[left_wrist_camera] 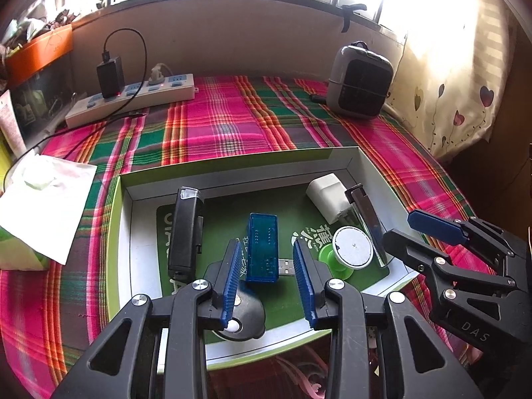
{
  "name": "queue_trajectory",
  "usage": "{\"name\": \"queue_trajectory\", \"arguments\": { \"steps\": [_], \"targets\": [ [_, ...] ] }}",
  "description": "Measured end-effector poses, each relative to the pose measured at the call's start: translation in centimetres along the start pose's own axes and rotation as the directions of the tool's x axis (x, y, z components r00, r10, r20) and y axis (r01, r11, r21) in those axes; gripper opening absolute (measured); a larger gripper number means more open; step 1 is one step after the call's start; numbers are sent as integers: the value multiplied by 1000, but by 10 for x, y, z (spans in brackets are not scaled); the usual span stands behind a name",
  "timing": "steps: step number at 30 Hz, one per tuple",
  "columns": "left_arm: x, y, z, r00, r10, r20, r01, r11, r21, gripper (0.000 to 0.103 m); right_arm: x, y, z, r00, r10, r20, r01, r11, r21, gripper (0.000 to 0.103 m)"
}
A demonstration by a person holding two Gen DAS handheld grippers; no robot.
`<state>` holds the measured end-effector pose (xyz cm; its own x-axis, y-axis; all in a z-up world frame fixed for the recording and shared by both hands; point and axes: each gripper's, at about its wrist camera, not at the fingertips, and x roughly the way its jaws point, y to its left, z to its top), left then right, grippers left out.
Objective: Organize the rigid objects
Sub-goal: 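Withdraw both open tools from the box toward the remaining items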
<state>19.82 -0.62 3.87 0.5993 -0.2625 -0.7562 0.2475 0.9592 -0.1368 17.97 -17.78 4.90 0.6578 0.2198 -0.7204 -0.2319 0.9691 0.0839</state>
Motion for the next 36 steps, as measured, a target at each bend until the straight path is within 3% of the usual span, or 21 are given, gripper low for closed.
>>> {"name": "queue_trajectory", "arguments": {
  "steps": [21, 36],
  "targets": [
    [-52, -1, -30, 997, 46, 67, -45, 999, -17, 31, -39, 2, -23, 999, -1, 38, 1, 1000, 17, 44],
    [-71, 14, -71, 998, 23, 58, -17, 995, -96, 32, -44, 5, -49, 999, 32, -6, -32, 999, 27, 44]
  ]
}}
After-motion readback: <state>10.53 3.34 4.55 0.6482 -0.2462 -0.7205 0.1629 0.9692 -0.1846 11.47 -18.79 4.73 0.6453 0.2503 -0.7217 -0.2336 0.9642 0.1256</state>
